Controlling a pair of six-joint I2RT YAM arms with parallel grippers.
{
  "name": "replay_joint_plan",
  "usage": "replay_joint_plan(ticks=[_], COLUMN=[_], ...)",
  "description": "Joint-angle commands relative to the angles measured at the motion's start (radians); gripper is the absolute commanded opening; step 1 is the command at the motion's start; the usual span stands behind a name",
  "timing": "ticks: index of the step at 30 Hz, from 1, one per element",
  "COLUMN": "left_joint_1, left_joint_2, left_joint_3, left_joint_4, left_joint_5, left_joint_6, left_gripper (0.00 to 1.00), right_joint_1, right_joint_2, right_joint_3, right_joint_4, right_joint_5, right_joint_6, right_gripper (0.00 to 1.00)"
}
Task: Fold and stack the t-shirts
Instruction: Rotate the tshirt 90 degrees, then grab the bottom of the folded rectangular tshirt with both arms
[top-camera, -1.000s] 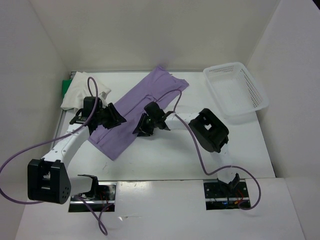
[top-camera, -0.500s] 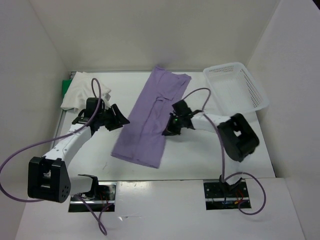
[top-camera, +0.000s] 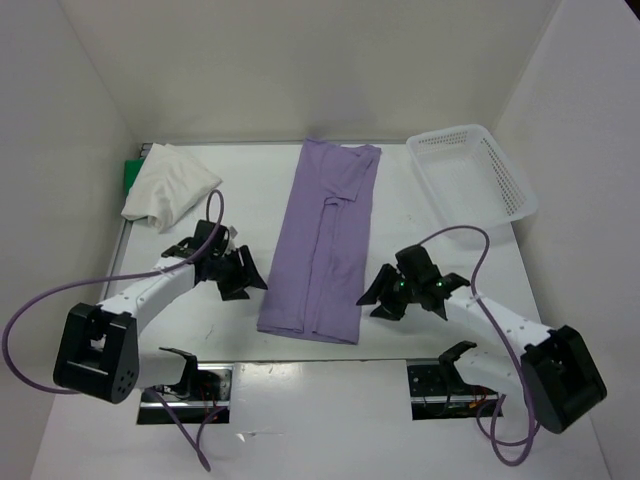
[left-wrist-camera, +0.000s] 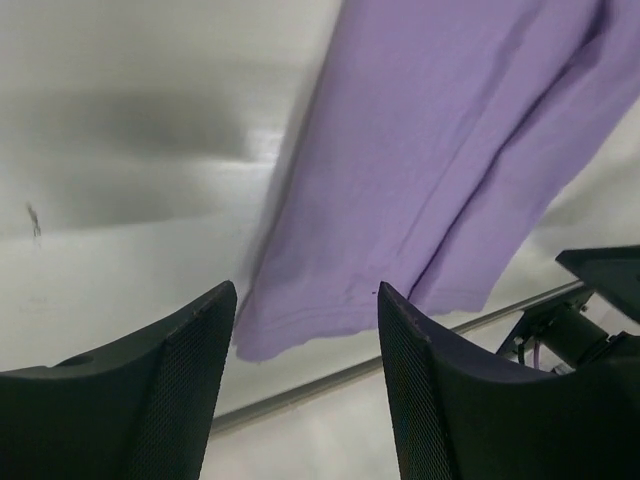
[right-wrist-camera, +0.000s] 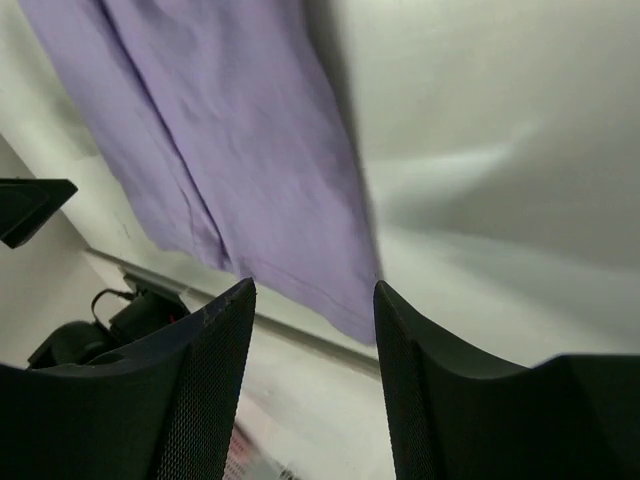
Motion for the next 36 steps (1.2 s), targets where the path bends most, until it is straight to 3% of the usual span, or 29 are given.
replay_joint_plan(ticks=[1, 11, 27, 29, 30, 31, 34, 36], left_joint_1=[-0.02, -0.048, -0.091, -0.091, -0.091, -0.091, -0.091, -0.091], left_joint_2=[0.012, 0.124, 0.153, 0.153, 0.153, 0.153, 0.153, 0.13], left_joint_3=[-0.023, -0.069, -0.121, -0.121, -0.121, -0.121, -0.121, -0.121], left_joint_4=[-0.079, -0.136, -0.041, -0.041, -0.041, -0.041, -0.064, -0.082], left_joint_5=[-0.009, -0.034, 0.072, 0.081, 0.095, 0.107, 0.153, 0.173], left_joint_6=[-0.055, -0.138, -0.129, -0.12, -0.12, -0.109, -0.088, -0.074], left_gripper=[0.66, 0.52, 0.3, 0.24, 0.14, 0.11, 0.0, 0.0], right_joint_1=[0.046, 0.109, 0.17, 0.179, 0.188, 0.188, 0.22, 0.248], right_joint_2=[-0.113, -0.109, 0.063, 0.053, 0.053, 0.053, 0.011, -0.016], right_joint_3=[-0.109, -0.198, -0.168, -0.168, -0.168, -0.168, -0.18, -0.203], right_joint_4=[0.007, 0.102, 0.153, 0.13, 0.129, 0.129, 0.12, 0.12], right_joint_5=[-0.027, -0.081, -0.09, -0.09, -0.09, -0.099, -0.1, -0.1], right_joint_6=[0.169, 0.205, 0.171, 0.171, 0.171, 0.18, 0.22, 0.245], right_gripper=[0.57, 0.57, 0.41, 0.39, 0.37, 0.27, 0.1, 0.05])
